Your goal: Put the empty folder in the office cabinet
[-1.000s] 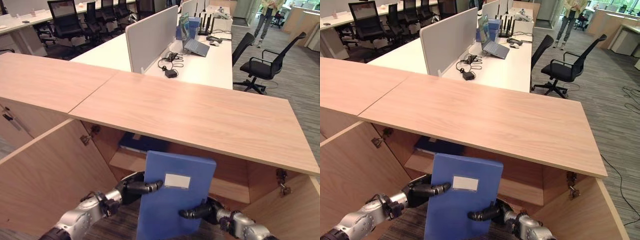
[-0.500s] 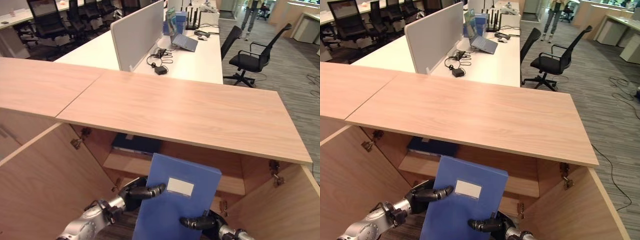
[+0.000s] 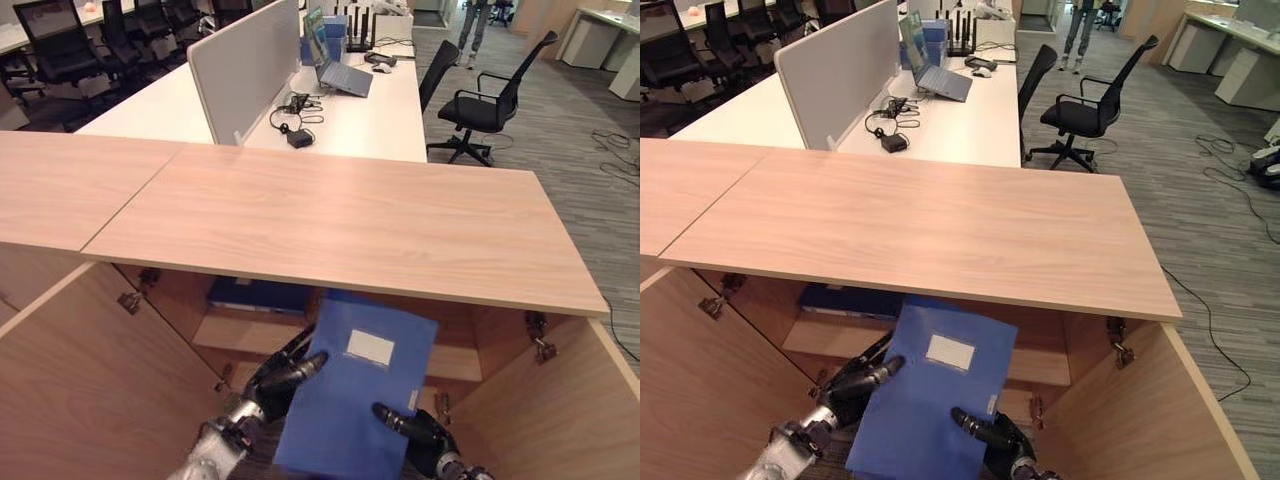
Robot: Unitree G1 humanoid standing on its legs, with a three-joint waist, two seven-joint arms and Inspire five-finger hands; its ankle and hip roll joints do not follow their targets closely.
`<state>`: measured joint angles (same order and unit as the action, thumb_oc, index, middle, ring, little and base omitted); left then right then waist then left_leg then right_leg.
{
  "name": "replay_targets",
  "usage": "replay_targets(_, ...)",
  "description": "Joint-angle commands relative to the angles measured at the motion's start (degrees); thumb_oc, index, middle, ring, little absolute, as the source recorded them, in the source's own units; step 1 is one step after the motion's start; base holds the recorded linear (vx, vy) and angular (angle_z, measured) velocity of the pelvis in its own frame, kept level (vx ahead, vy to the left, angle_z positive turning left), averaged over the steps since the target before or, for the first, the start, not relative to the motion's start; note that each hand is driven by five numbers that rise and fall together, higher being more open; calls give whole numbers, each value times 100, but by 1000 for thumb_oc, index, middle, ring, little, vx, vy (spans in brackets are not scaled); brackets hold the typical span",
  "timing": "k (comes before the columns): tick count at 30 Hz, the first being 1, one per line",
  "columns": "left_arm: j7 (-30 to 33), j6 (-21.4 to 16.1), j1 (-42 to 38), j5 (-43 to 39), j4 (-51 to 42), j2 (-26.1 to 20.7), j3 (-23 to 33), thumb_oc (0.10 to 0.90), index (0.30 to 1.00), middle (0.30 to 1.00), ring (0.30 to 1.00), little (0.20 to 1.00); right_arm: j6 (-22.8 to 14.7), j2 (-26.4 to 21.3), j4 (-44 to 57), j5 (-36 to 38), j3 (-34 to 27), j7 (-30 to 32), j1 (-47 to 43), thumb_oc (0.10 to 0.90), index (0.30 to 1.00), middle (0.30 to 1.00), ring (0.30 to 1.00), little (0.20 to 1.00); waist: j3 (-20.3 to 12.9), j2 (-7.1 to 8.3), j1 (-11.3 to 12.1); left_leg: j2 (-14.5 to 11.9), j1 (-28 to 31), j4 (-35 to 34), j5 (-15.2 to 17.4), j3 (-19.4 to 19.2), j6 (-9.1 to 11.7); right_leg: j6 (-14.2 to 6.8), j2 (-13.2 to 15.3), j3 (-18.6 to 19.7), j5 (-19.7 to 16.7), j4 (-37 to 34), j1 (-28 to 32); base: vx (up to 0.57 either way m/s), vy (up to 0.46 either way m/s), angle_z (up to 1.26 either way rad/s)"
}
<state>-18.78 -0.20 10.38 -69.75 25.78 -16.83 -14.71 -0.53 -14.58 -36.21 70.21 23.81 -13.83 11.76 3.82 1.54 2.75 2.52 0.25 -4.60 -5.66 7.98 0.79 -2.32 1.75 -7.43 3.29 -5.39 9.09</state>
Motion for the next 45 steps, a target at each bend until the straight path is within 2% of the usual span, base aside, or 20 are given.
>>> replay_targets(1,827,-124,-38,-444,638,719,-22,800,900,900,900,900,-229,688,252,450,-569,152,-802,400,300,300,300,300,1,-34,-124,-35,214,-40,827,156,29,-335,124,-256,-62,39,-205,-11,54,-9)
replay_targets(3,1172,-207,-81,26,1238,788,357,800,900,900,900,900,-281,755,87,507,-751,310,-929,400,300,300,300,300,8,-70,-125,-24,199,-40,833,134,24,-340,138,-244,-65,39,-229,2,46,-13)
replay_targets(4,1509,-164,-377,903,2548,856,637,800,900,900,900,900,-386,828,-362,604,-976,518,-1211,400,300,300,300,300,5,-125,-131,-7,206,-40,845,98,18,-345,147,-212,-66,39,-243,19,62,-9)
replay_targets(5,1554,-158,-423,1208,3011,882,733,800,900,900,900,900,-409,875,-574,631,-1015,604,-1342,400,300,300,300,300,-18,-146,-124,1,209,-40,852,86,17,-348,151,-208,-63,39,-246,19,51,-6)
replay_targets(6,1544,-162,-441,1213,3028,884,742,800,900,900,900,900,-409,875,-583,632,-1018,600,-1356,400,300,300,300,300,-10,-146,-124,0,210,-40,853,84,17,-348,151,-206,-62,39,-246,18,37,-11)
replay_targets(7,1549,-161,-511,1689,3476,897,838,800,900,900,900,900,-415,925,-771,684,-1053,641,-1482,400,300,300,300,300,-23,-168,-110,6,218,-40,860,63,16,-350,154,-195,-55,39,-241,47,63,-8)
replay_targets(8,1532,-152,-567,2400,4372,891,1035,800,900,900,900,900,-403,964,-1099,618,-1111,654,-1728,400,300,300,300,300,-60,-204,-91,10,250,-40,873,25,15,-353,165,-163,-51,39,-229,47,64,-9)
replay_targets(9,1523,-157,-581,2405,4388,891,1043,800,900,900,900,900,-403,964,-1107,618,-1112,650,-1739,400,300,300,300,300,-53,-204,-89,10,252,-40,875,21,15,-353,164,-159,-51,39,-228,69,74,-8)
replay_targets(10,1464,-56,-557,2604,4948,865,1307,800,900,900,900,900,-366,963,-1373,533,-1190,675,-1917,400,300,300,300,300,-71,-223,-62,17,273,-40,892,-12,10,-357,174,-128,-42,39,-216,32,31,-15)
replay_targets(12,1390,8,-490,2796,5331,823,1522,800,900,900,900,900,-332,953,-1688,451,-1312,724,-2116,400,300,300,300,300,-87,-243,-33,20,288,-40,906,-40,6,-362,193,-120,-38,39,-199,53,51,-16)
replay_targets(14,1334,36,-423,2870,5499,787,1647,800,900,900,900,900,-314,920,-1847,385,-1416,776,-2270,400,300,300,300,300,-76,-253,-1,28,293,-40,917,-53,-4,-364,210,-114,-37,39,-187,52,45,-4)
replay_targets(16,1347,49,-352,2991,5681,721,1741,800,900,900,900,900,-474,905,-2040,608,-1750,916,-2798,400,300,300,300,300,13,-292,71,47,268,-40,926,-69,-27,-380,234,-91,-49,39,-213,14,49,2)
replay_targets(20,1422,20,-368,3043,5686,699,1700,800,900,900,900,900,-720,877,-1939,814,-1915,1026,-3360,400,300,300,300,300,154,-345,145,60,132,-40,885,-79,-55,-389,251,-47,-85,39,-351,-65,26,-2)
replay_targets(26,1492,-112,-510,3104,5547,573,1390,800,900,900,900,900,-1196,593,-1559,989,-1967,1158,-4548,400,300,300,300,300,537,-480,263,102,-418,-40,694,-113,-91,-385,306,-15,-234,45,-855,-128,22,-6)
replay_targets(29,1534,-210,-674,3006,5395,503,1048,800,900,900,900,900,-1512,503,-1787,1323,-2237,1314,-5521,400,300,300,300,300,796,-640,334,173,-854,-40,537,-116,-116,-371,356,23,-324,208,-1338,-185,61,-8)
replay_targets(32,1555,-249,-720,2934,5293,487,909,800,900,900,900,900,-1620,411,-2084,1541,-2470,1379,-5930,400,300,300,300,300,846,-704,406,202,-1010,-40,476,-115,-126,-365,375,37,-349,266,-1514,-50,45,-2)
replay_targets(39,1604,-424,-584,2683,4632,434,168,800,900,900,900,900,-2114,-334,-2849,2256,-3226,1766,-7046,400,300,300,300,300,1032,-1017,647,364,-1522,-3,336,4,-110,-394,491,-41,-326,327,-1884,-15,26,10)
replay_targets(43,1604,-411,-391,2578,4164,381,-112,800,900,900,900,900,-2240,-588,-2876,2276,-3276,1972,-7302,400,300,300,300,300,1094,-1141,734,413,-1643,12,312,56,-101,-399,532,-77,-300,378,-1985,-10,23,16)
replay_targets(44,1577,-354,-111,2458,3634,252,-360,800,900,900,900,900,-2354,-775,-2774,2270,-3253,2128,-7500,400,300,300,300,300,1149,-1237,825,445,-1760,18,274,76,-84,-414,562,-117,-317,353,-2043,-23,17,16)
replay_targets(45,1542,-325,-16,2427,3454,209,-478,800,900,900,900,900,-2373,-844,-2769,2251,-3211,2174,-7564,400,300,300,300,300,1168,-1249,854,456,-1778,25,306,84,-74,-417,573,-129,-295,337,-2043,-30,21,11)
